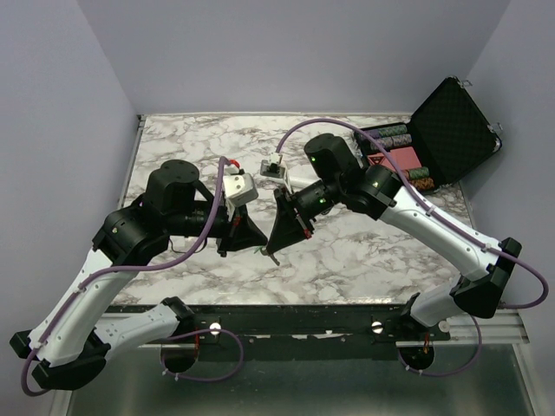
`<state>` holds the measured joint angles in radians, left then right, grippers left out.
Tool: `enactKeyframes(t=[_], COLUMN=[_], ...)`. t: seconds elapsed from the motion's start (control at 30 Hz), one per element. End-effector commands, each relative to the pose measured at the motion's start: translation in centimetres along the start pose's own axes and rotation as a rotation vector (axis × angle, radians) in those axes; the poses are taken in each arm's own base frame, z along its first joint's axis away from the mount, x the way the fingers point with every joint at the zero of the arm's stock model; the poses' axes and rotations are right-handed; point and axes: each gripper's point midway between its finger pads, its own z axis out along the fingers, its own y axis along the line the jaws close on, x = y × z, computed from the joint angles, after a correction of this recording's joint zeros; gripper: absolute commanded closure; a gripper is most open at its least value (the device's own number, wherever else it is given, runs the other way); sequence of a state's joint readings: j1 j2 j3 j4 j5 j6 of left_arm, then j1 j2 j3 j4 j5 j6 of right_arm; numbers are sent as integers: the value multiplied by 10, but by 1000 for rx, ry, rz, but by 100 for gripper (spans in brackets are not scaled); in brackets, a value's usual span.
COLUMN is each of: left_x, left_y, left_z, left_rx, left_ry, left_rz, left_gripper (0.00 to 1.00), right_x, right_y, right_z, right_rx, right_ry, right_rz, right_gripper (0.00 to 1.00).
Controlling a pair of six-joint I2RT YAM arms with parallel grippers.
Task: Remove the keys from the keyring
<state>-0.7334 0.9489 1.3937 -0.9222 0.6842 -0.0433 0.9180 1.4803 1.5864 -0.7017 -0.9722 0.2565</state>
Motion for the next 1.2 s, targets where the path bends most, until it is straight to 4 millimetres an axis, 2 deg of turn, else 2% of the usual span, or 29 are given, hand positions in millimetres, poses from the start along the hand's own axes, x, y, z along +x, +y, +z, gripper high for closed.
enactKeyframes(t=[0.0,0.2,0.23,0.3,0.4,0.47,0.57,0.73,0.83,1.03,1.17], left_x=[13,1,-3,-8,-19,-27,-41,-65,-76,-73,-68], left_y=[-2,7,8,12,23,22,19,23,15,-7,-18], left_z=[4,3,2,-1,-8,-14,-25,-49,-63,-71,-65], left_rx=[18,-50,-68,-104,-193,-212,-238,-341,-339,-235,-156], left_ry=[67,2,-22,-61,-128,-171,-239,-392,-506,-592,-596], left_rz=[-13,-28,-25,-27,-33,-29,-31,-103,-152,-207,-227], left_gripper=[100,100,96,71,46,34,25,21,20,24,25], right_x=[-27,-28,-29,-30,-30,-30,-29,-35,-39,-45,-47], right_y=[8,8,9,13,15,15,15,18,21,32,41], right_z=[1,-1,-2,-4,-7,-8,-9,-12,-13,-17,-17], right_rx=[4,22,24,24,36,39,44,45,47,14,-33], right_ry=[-68,-88,-98,-116,-147,-159,-164,-202,-234,-273,-274], right_rz=[-114,-128,-135,-149,-161,-164,-158,-170,-180,-207,-215], right_gripper=[99,99,99,99,99,99,99,99,99,99,99])
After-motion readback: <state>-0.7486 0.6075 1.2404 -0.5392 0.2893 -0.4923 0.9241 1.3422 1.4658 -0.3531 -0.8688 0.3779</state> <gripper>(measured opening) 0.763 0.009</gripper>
